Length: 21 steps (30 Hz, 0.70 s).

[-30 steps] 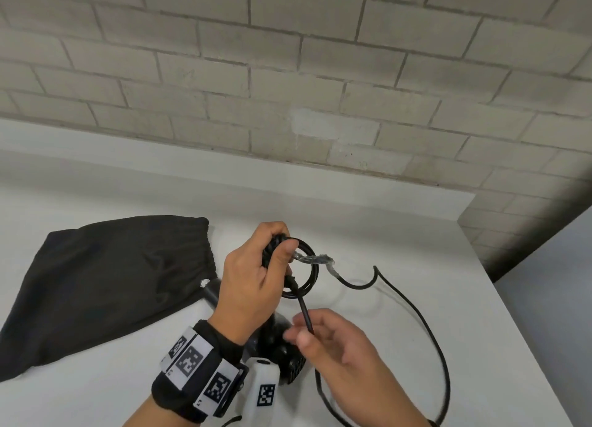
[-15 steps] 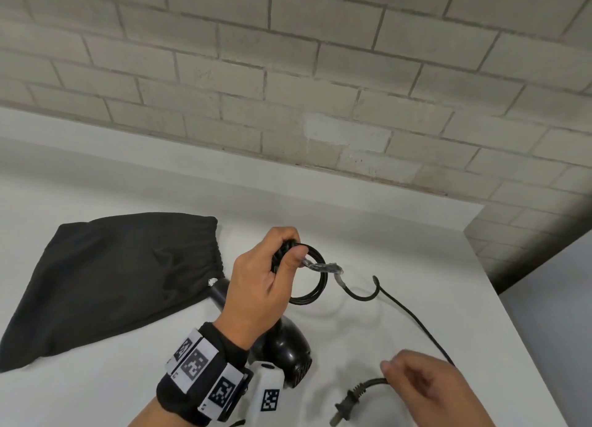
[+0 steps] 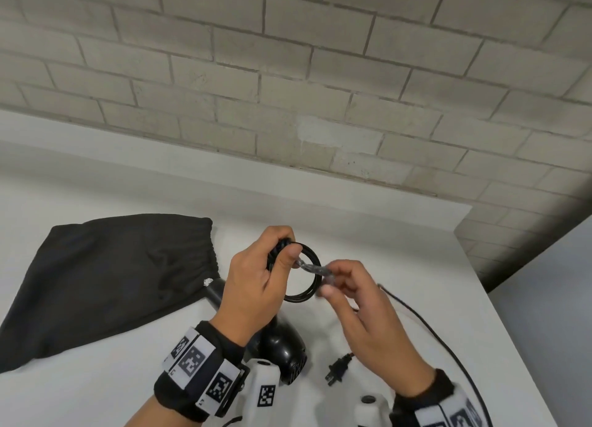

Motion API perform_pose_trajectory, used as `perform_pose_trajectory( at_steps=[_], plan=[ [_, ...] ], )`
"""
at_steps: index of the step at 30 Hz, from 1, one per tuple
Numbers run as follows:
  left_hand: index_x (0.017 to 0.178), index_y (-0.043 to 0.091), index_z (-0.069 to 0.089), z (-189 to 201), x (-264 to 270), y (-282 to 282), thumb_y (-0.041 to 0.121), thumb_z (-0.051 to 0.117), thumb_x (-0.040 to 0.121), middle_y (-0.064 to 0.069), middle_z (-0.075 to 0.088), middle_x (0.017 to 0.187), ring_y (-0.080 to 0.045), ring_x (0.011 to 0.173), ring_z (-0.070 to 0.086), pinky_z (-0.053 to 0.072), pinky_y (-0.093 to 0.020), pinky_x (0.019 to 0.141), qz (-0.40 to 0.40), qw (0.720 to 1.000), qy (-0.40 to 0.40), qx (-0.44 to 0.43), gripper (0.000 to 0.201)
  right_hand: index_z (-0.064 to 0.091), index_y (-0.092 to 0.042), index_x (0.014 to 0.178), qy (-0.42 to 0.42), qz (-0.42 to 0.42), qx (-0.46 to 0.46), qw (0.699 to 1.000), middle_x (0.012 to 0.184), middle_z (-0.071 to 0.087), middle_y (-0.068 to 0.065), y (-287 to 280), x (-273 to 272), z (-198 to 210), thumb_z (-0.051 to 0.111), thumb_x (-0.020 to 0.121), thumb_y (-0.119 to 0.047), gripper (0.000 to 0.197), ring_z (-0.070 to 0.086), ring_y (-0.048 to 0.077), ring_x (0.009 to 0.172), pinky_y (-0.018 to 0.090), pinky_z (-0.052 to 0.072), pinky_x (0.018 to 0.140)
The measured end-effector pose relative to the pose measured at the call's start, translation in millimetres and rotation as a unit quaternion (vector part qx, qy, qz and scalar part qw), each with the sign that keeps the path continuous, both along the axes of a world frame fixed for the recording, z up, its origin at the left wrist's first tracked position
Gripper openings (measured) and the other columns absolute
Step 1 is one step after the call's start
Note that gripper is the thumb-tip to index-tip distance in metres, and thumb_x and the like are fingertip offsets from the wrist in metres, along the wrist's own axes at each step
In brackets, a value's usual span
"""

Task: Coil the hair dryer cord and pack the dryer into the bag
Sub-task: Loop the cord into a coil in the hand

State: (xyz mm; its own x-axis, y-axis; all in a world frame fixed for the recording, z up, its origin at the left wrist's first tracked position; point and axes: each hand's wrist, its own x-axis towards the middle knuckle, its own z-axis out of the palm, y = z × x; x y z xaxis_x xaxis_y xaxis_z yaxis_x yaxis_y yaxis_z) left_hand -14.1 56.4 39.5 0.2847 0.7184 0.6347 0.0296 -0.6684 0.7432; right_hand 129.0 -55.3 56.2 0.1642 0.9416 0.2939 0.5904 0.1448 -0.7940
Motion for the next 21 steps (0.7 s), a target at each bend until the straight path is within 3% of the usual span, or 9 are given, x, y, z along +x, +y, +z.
perform_pose_trajectory(
  at_steps=[2, 4, 7, 10, 14, 18, 21],
  plan=[
    [0.096, 0.032, 0.053, 0, -1, 0, 0.064, 0.036, 0.096, 0.011, 0.064, 0.081, -0.007, 0.068, 0.065, 0.049, -0.019, 0.059, -0.005, 1.0, -0.003, 0.001, 0.037, 0.054, -0.035, 0.101, 0.01, 0.006, 0.041, 0.999, 0.077, 0.061, -0.006, 3, 2, 10, 0.053, 0.098, -0.033, 0.004, 0.06, 0.009, 0.069, 0.022, 0.05, 0.065],
    [0.096, 0.031, 0.053, -1, -2, 0, 0.064, 0.037, 0.096, 0.008, 0.065, 0.078, -0.004, 0.069, 0.067, 0.052, -0.019, 0.061, -0.013, 1.0, -0.011, -0.002, 0.037, 0.056, -0.035, 0.097, -0.036, 0.006, 0.082, 0.996, 0.071, 0.055, -0.013, 4, 6, 21, 0.054, 0.096, -0.039, 0.004, 0.049, 0.008, 0.059, 0.016, 0.04, 0.057],
    [0.097, 0.03, 0.054, -2, -3, 1, 0.066, 0.039, 0.094, 0.004, 0.064, 0.072, -0.006, 0.066, 0.071, 0.056, -0.027, 0.06, -0.029, 0.999, -0.025, -0.012, 0.039, 0.061, -0.027, 0.098, -0.126, 0.0, 0.121, 0.985, 0.073, 0.053, -0.02, 12, 9, 38, 0.056, 0.096, -0.038, 0.012, 0.049, 0.008, 0.061, 0.014, 0.036, 0.059],
    [0.096, 0.033, 0.053, -3, -4, 3, 0.074, 0.043, 0.088, 0.003, 0.064, 0.071, -0.008, 0.06, 0.068, 0.052, -0.022, 0.059, -0.039, 0.999, -0.033, -0.017, 0.043, 0.065, -0.024, 0.096, -0.144, 0.0, 0.12, 0.982, 0.068, 0.051, -0.022, 21, 7, 53, 0.061, 0.095, -0.033, 0.009, 0.048, 0.007, 0.059, 0.013, 0.034, 0.058],
    [0.091, 0.032, 0.053, -1, -5, 3, 0.071, 0.069, 0.071, 0.003, 0.06, 0.07, -0.012, 0.055, 0.055, 0.048, -0.024, 0.056, -0.035, 0.998, -0.04, -0.017, 0.047, 0.067, -0.026, 0.093, -0.108, 0.02, 0.088, 0.99, 0.068, 0.058, -0.016, 34, 1, 64, 0.063, 0.093, -0.032, 0.008, 0.051, 0.011, 0.058, 0.018, 0.039, 0.058],
    [0.089, 0.03, 0.052, 0, -5, 5, 0.066, 0.069, 0.077, -0.001, 0.06, 0.066, -0.022, 0.054, 0.061, 0.051, -0.041, 0.054, -0.029, 0.999, -0.039, -0.012, 0.042, 0.072, -0.025, 0.09, -0.067, 0.037, 0.054, 0.996, 0.081, 0.068, -0.01, 45, -3, 70, 0.066, 0.091, -0.028, 0.006, 0.057, 0.006, 0.066, 0.012, 0.041, 0.063],
    [0.089, 0.025, 0.054, 0, -6, 6, 0.064, 0.064, 0.083, 0.001, 0.061, 0.062, -0.021, 0.055, 0.063, 0.05, -0.042, 0.053, -0.031, 0.999, -0.025, 0.013, 0.04, 0.073, -0.029, 0.085, -0.012, 0.056, 0.017, 0.998, 0.08, 0.07, -0.012, 50, -5, 72, 0.068, 0.09, -0.027, 0.007, 0.055, 0.003, 0.061, 0.012, 0.04, 0.061]
  ],
)
